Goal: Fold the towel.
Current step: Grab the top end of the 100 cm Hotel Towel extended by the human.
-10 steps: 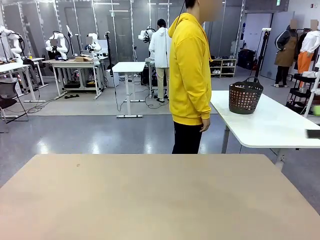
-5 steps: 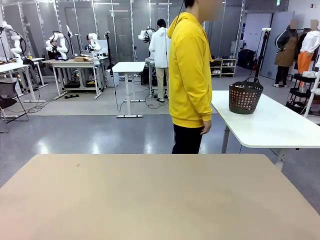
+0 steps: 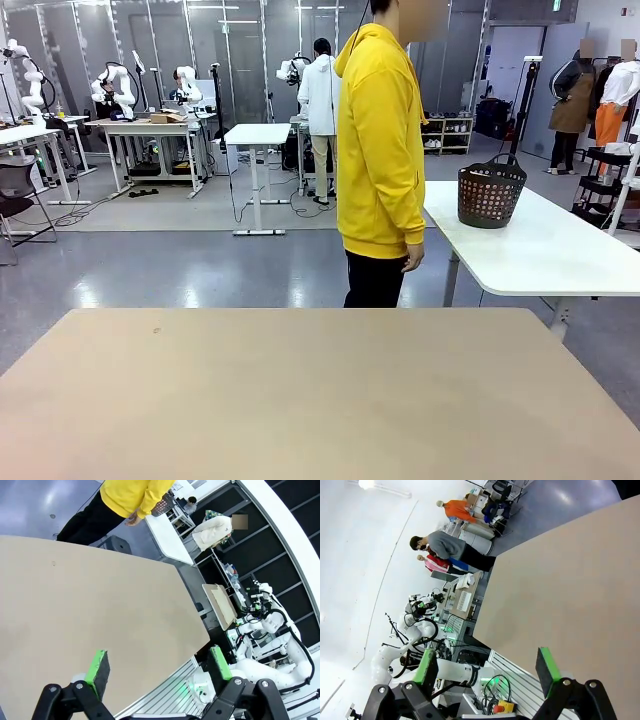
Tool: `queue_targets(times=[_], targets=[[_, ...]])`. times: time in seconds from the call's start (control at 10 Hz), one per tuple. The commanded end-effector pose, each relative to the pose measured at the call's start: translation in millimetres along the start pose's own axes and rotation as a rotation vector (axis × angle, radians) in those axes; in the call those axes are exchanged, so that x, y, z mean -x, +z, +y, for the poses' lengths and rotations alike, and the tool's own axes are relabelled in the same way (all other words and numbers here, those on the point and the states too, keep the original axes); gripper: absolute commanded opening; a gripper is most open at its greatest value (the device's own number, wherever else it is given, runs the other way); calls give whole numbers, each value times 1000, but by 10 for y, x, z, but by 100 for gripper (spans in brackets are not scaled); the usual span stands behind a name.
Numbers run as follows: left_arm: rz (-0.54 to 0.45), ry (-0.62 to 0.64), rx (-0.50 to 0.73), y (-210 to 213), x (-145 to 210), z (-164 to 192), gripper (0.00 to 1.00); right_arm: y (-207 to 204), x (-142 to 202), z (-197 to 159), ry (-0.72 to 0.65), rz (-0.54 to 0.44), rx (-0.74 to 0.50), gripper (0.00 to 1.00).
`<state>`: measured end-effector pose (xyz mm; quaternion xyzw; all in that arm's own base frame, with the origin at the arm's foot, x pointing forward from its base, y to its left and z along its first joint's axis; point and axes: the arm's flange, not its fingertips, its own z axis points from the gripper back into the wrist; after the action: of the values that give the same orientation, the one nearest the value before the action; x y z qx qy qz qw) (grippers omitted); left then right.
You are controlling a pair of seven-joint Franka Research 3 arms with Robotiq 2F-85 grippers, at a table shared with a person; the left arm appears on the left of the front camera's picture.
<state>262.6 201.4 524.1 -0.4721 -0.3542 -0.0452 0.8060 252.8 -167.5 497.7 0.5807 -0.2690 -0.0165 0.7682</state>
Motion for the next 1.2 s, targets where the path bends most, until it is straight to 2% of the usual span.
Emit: queue_targets(times=[0.0, 1.1], targets=[[-5, -22, 18, 11, -19, -15, 100, -6, -5, -4, 22, -7, -13, 100], [-5, -22, 18, 11, -19, -15, 100, -6, -5, -4, 22, -7, -13, 100]])
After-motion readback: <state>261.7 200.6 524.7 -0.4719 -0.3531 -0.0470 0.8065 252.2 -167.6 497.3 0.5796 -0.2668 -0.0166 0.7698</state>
